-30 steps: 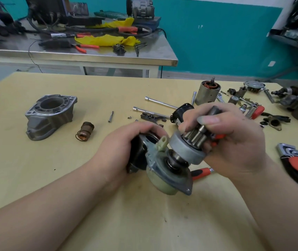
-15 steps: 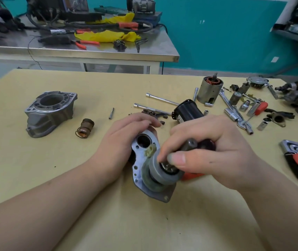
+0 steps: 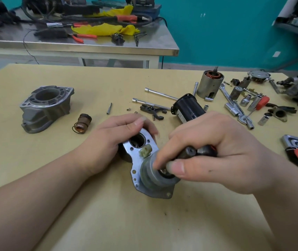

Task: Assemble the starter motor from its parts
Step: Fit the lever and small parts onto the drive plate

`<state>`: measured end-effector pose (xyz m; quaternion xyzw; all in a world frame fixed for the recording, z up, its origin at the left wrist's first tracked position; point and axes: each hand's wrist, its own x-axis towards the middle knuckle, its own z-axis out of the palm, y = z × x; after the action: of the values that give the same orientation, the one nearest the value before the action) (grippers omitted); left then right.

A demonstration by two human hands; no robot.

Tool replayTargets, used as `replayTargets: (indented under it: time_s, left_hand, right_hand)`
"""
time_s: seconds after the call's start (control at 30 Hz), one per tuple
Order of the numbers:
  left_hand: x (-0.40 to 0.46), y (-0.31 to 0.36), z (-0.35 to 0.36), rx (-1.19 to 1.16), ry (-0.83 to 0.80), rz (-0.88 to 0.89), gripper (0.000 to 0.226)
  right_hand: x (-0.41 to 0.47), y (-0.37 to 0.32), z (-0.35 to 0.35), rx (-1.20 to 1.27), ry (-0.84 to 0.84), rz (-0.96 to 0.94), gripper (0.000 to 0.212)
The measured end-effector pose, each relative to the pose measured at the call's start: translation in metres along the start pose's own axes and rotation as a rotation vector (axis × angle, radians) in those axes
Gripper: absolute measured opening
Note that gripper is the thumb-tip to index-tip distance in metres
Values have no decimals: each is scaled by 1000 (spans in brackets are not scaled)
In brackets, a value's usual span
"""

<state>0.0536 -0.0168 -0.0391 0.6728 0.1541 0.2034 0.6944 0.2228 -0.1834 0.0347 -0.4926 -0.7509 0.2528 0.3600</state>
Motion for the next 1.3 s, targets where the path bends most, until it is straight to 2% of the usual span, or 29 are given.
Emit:
replayTargets:
  time_s: [0.23,0.47,0.57,0.73,1.0,1.1,1.3]
  left_hand:
    - [0,-3,4,-54,52,0,27]
    - [0,-1,6,-198,25,-35,25]
    - [0,0,7,-176,9,-24,20]
    - [-3,-1,-2,-144,-12,-19,26]
    - [-5,-5,2,-55,39,74,21]
    - [-8,-4,6,-75,12,116,18]
    - [-7,-4,6,-56,29,140,25]
  right_hand:
    - [0,-2,1,-1,-1,22,18]
    - [3,-11,6,-90,-13,26,15]
    - [4,-15,6,-143,-48,11,13]
    - [-1,-15,0,-202,-51,12,18]
    - [-9,-7,0,-119,-23,93,18]
    - [-9,-5,3,-139,-21,61,18]
    - [-14,-4,11,-153,14,93,18]
